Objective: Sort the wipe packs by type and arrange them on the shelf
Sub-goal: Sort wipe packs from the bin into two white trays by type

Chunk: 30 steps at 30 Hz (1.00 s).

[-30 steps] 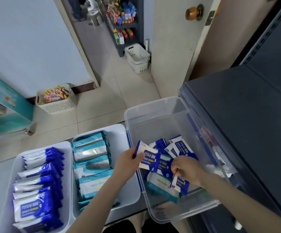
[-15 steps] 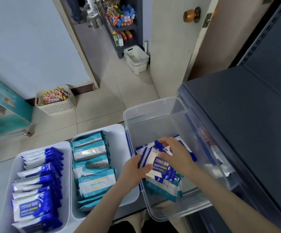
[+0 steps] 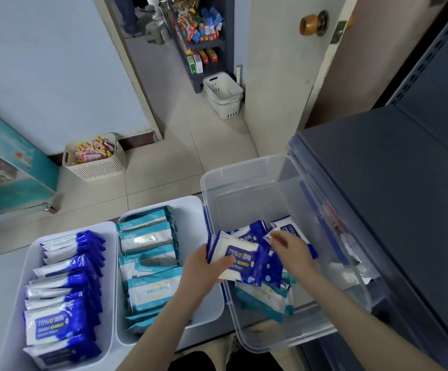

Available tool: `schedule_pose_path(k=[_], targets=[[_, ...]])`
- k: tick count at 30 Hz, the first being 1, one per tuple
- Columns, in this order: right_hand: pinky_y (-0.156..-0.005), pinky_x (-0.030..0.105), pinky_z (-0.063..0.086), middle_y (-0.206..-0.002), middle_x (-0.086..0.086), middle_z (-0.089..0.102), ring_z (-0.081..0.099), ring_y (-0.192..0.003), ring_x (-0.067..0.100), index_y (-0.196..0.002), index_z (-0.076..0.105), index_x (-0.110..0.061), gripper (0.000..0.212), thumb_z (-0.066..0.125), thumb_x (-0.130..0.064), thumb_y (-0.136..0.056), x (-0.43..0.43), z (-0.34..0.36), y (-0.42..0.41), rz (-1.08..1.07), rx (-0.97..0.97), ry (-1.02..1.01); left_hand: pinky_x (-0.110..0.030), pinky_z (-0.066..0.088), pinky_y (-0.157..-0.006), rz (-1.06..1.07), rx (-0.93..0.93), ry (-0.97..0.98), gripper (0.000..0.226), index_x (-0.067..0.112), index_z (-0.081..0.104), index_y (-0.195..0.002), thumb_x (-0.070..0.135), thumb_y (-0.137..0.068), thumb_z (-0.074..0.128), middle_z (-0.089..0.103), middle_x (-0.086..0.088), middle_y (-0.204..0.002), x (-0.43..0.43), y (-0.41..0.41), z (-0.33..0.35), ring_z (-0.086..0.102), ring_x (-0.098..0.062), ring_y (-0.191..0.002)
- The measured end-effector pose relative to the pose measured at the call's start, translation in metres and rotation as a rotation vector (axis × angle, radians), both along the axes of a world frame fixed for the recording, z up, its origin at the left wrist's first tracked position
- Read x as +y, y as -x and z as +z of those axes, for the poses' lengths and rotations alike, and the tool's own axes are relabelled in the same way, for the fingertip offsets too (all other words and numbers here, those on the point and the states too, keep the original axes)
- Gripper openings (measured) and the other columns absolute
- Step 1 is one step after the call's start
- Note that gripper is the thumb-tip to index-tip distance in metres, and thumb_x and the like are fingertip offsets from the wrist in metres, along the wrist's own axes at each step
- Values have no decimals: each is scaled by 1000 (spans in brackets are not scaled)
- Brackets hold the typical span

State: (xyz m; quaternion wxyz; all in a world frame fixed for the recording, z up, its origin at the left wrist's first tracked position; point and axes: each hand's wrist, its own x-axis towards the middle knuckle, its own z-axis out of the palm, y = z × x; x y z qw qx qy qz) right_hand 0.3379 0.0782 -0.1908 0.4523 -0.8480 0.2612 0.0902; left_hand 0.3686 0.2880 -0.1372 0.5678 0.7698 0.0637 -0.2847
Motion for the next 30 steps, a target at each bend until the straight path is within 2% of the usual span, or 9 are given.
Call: schedule_pose_path(k=[3,6,9,11,14,17,23,27,30], targets=[[-93,30,39,-133,6,49,46,-124,25,-130,46,-9,40,50,-27,-95,-26,-31,-9,164,165,324,-18,53,-53,136,-50,43,16,28,61,-87,15,-85,70,70,14,-72,5,-5,7,69,0,-64],[-110,33,31,-153,5,27,25,-141,22,-143,33,-10,54,51,-31,-96,-27,-49,-6,341,290,406,-20,54,-56,210,-75,63,18,30,60,-86,16,-85,71,70,14,-76,10,-9,10,69,-2,-66],[-85,30,49,-120,1,62,57,-104,17,-108,61,-14,18,54,-22,-94,-19,-54,4,236,121,434,-20,54,-56,247,-72,62,19,31,58,-86,16,-85,71,69,16,-75,15,-10,10,68,-2,-67],[-73,32,53,-100,-1,67,60,-84,13,-91,62,-17,9,54,-21,-92,-18,-51,6,135,64,452,-20,53,-56,265,-62,56,20,30,57,-86,16,-84,72,68,15,-79,16,-10,9,68,-4,-70],[-82,37,52,-111,4,61,58,-100,21,-113,56,-16,23,57,-17,-90,-28,-49,-6,70,91,455,-21,53,-57,283,-55,26,21,30,55,-85,17,-83,73,67,14,-81,19,-9,8,66,-5,-74],[-87,39,50,-124,7,56,57,-110,27,-125,46,-15,39,58,-23,-89,-32,-49,-19,95,307,411,-20,52,-56,301,-42,4,20,29,57,-85,18,-82,74,68,13,-81,24,-8,6,67,-6,-76],[-76,33,54,-101,4,68,65,-88,21,-90,56,-20,31,77,-37,-73,-33,-51,-23,173,446,406,-25,55,-61,347,1,17,18,27,61,-88,18,-81,74,71,9,-84,39,-9,-1,69,-12,-80],[-68,29,44,-96,0,61,58,-82,20,-94,47,-19,31,70,-36,-82,-31,-39,-17,176,362,394,-30,58,-66,397,56,66,17,27,62,-93,18,-83,73,73,5,-91,51,-7,-3,70,-16,-85],[-67,32,45,-95,3,61,55,-75,20,-97,47,-17,25,65,-30,-86,-23,-19,-24,90,224,336,-25,55,-59,477,86,105,18,26,60,-94,15,-85,71,71,6,-89,66,-8,-3,70,-14,-82]])
